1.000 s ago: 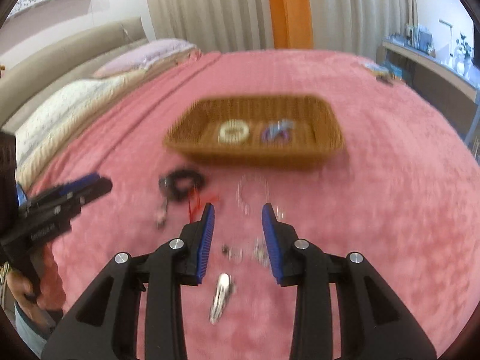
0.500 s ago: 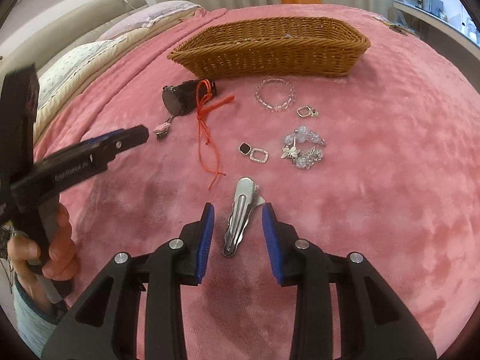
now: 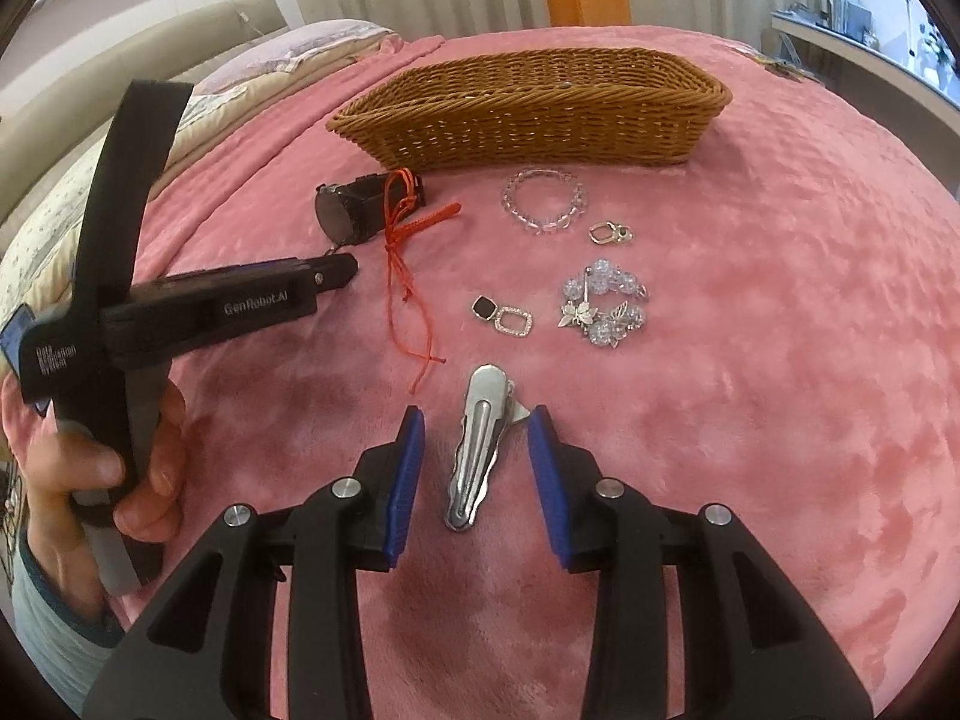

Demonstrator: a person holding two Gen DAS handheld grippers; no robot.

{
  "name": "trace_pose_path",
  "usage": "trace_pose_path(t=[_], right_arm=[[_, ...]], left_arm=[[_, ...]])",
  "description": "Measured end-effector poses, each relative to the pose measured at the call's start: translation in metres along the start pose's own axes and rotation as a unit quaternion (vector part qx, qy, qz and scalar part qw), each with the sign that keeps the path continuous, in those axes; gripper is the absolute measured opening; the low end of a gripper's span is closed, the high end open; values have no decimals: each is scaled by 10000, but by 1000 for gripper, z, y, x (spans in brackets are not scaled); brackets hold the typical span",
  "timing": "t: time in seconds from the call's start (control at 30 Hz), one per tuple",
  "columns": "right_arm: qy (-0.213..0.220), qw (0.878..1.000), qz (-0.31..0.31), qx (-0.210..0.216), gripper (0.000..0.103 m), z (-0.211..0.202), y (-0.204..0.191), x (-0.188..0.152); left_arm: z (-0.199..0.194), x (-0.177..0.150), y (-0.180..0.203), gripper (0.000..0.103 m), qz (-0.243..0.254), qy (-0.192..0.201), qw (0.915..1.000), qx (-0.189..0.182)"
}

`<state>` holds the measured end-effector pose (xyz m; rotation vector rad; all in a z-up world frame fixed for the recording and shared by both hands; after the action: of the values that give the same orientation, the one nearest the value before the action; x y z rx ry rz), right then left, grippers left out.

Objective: Organize jewelry
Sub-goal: 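Grasp the pink star keychain with left tool while right grasps silver hair clip, then carry keychain and hair clip into the wicker basket and open both tools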

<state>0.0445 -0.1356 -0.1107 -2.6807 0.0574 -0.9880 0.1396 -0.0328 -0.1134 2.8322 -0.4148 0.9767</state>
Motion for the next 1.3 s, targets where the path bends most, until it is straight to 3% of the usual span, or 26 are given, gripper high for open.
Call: trace_pose_path(t=[0.13,0.2,0.27,0.37,0.6,1.0,1.2,1.3], right_arm=[[1,9999,54,-96,33,3,-1,2],[43,9997,-58,-244,32,4,-4,1],[87,9990,-160,-403,21,5,-5,1],[116,9984,-273,-476,15,4,-8,0],[161,9988,-323,-331,15,0,-10,-2],[347,9991,-233,-102,15,-18,-11,1],[614,9978,-253,-68,15,-46,-10,20],[853,9958,-345,1,15,-67,-12,47]], left_arm=[[-2,1,3,26,84,91,9999,94],[-3,0,3,25,115,136,9998,125],[-4,0,3,24,116,164,9997,115],[-7,0,2,22,56,210,9998,28],[-20,-6,4,22,4,364,9990,-242],[-64,-14,29,21,444,1046,9924,-467],[-91,-7,35,21,397,1283,9882,-743],[-111,12,36,21,455,1528,9843,-761]])
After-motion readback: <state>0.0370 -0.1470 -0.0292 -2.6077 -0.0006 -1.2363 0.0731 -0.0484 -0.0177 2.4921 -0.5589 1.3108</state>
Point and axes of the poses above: each gripper's, at about its wrist camera, not at the fingertips, and z roughly the way its jaws point, y to its right, x to its top, the point moved 9 cm from there along z, roughly the way its jaws point, and after that the axes turned 4 degrees about z, right-handed, at the moved point
